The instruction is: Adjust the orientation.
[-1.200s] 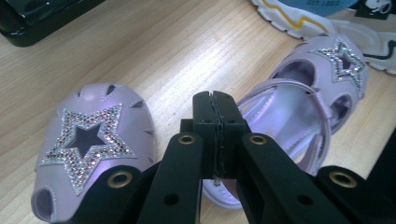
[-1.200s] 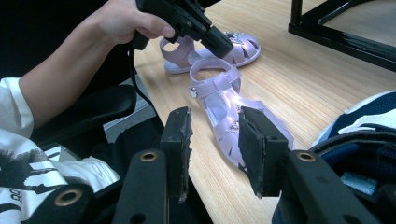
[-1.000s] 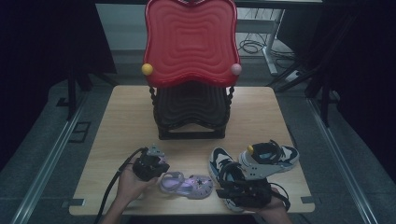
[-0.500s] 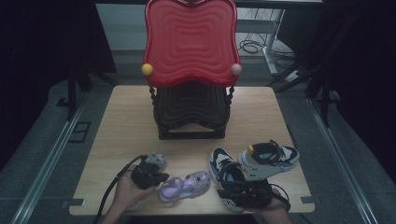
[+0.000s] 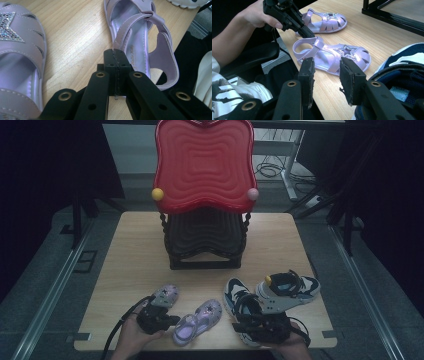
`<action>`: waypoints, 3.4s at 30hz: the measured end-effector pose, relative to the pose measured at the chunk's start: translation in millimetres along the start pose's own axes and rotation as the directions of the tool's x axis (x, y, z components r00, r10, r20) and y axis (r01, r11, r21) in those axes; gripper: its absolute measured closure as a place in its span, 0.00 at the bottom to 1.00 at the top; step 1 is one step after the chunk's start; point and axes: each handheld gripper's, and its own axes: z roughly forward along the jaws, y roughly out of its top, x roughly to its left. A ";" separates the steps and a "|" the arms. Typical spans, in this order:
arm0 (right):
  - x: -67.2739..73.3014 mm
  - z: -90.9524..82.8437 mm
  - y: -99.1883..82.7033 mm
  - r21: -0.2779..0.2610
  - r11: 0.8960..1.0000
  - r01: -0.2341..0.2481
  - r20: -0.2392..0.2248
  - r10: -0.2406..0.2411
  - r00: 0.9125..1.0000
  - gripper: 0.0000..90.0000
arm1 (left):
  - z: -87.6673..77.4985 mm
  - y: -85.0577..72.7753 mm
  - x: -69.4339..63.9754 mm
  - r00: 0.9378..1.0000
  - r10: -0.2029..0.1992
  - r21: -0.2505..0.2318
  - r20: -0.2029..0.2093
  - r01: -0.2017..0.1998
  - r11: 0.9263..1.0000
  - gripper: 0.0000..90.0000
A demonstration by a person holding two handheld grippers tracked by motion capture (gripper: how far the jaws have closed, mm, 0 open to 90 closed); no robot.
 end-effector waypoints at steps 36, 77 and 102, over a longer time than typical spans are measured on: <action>-4.9 -1.7 0.7 -0.014 1.000 -0.008 0.032 0.009 0.999 0.71 | 7.0 -7.3 -17.5 0.998 0.034 0.021 0.049 -0.035 0.999 1.00; -10.8 -0.1 -0.8 -0.012 1.000 -0.023 0.038 0.023 0.999 0.71 | 29.6 9.7 -39.4 0.991 0.074 0.037 0.109 -0.078 0.996 1.00; -10.4 -0.8 0.5 -0.014 1.000 -0.016 0.038 0.017 0.999 0.71 | 2.2 0.7 -25.2 0.995 0.029 -0.045 0.091 -0.025 0.999 0.93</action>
